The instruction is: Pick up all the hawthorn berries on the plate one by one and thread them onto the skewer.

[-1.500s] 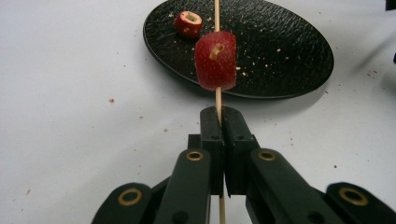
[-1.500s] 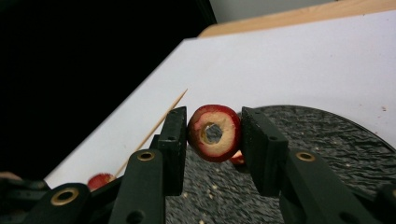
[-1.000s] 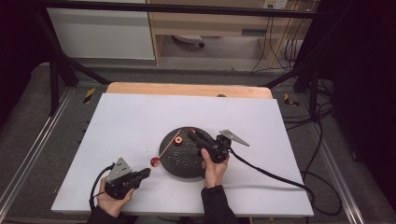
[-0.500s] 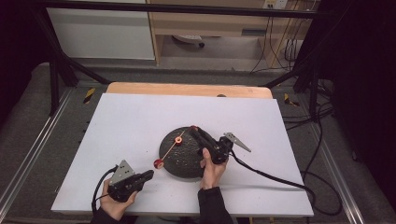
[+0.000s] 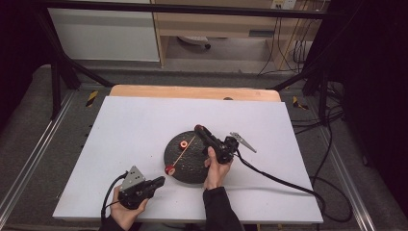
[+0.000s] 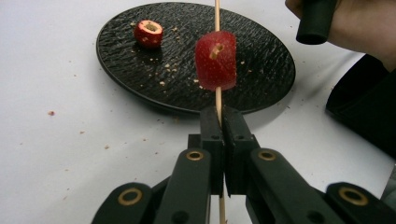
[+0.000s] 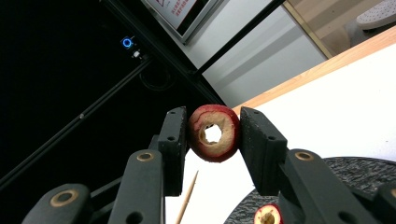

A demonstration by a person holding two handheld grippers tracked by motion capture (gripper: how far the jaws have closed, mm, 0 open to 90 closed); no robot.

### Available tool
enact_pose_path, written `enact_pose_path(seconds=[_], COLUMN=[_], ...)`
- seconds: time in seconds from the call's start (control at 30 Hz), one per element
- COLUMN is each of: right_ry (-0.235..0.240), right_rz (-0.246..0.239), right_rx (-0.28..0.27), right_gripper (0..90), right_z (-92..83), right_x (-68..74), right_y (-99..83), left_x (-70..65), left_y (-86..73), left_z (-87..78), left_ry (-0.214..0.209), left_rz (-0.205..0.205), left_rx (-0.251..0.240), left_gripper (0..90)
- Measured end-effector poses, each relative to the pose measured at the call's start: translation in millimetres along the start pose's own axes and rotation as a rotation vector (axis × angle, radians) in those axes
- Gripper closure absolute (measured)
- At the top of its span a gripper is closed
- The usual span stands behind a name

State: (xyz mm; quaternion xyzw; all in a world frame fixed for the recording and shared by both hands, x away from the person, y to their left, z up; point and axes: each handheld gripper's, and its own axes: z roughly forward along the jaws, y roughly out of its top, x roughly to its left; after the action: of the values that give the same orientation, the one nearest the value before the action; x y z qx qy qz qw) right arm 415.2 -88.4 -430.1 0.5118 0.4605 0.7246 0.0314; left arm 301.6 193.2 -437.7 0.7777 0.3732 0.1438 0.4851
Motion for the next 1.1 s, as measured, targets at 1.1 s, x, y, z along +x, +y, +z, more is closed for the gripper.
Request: enact_pose_path(seconds=[1.1], right_ry=[0.011], right_rz=[0.023], right_rx=[0.005], right_gripper=[63.2], right_z=[1.4], right_x=[-3.2], right_y=[-6.9], left_x=[-11.2], left_y=[5.7], left_z=[16.8], left_ry=[0.033], left_rz=[-0.083], left_rx=[-0.036], left_gripper=[87.7])
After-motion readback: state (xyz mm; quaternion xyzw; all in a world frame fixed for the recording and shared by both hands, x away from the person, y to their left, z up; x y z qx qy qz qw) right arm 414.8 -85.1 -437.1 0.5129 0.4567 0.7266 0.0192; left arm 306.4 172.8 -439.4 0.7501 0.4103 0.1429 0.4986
